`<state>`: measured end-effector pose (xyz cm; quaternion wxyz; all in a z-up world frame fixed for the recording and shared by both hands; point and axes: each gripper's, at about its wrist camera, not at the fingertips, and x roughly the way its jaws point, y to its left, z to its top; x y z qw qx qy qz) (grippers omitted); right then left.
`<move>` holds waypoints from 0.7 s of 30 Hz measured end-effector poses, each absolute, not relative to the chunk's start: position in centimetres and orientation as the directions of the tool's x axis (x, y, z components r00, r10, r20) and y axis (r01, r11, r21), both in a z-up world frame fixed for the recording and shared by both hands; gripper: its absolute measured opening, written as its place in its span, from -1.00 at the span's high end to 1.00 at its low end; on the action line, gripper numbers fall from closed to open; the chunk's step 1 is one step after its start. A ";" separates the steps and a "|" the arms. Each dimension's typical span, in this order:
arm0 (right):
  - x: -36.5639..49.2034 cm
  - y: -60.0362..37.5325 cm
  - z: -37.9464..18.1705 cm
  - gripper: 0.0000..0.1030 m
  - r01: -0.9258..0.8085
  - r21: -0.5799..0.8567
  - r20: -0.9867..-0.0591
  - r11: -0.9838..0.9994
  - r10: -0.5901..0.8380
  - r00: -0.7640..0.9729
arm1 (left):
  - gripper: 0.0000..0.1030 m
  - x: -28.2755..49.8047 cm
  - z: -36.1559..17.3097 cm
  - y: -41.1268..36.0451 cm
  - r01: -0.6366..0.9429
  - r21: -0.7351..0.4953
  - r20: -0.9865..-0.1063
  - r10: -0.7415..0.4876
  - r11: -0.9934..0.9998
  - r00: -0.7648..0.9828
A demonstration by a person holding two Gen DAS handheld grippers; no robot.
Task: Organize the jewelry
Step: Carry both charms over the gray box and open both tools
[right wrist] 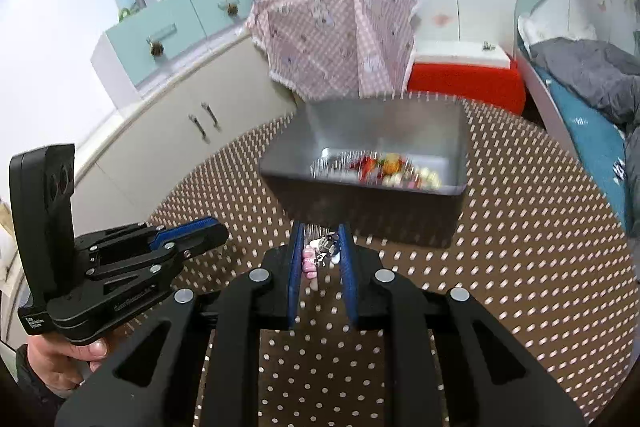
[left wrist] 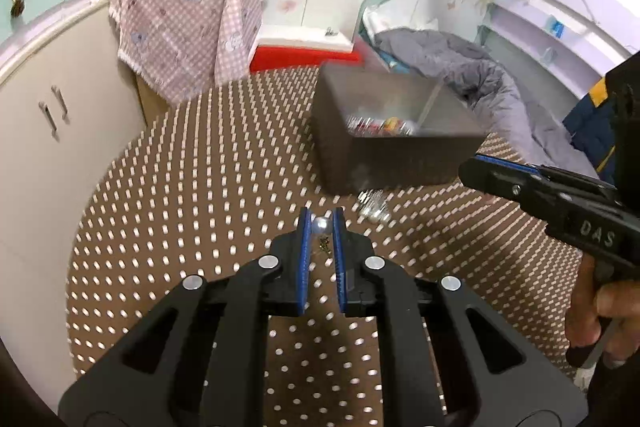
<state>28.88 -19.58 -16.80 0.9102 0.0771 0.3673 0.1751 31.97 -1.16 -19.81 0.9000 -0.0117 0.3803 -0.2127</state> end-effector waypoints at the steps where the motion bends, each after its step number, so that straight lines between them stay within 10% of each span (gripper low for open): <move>1: 28.9 -19.9 -15.7 0.70 -0.266 0.266 -0.626 0.926 0.376 0.683 | 0.79 31.9 -19.0 -1.2 0.381 -0.182 -0.667 -0.398 0.906 0.629; 21: 32.3 -22.7 -7.0 0.69 -0.307 0.218 -0.530 0.927 0.376 0.760 | 0.79 35.5 -6.4 -4.9 0.511 -0.155 -0.514 -0.510 0.846 0.690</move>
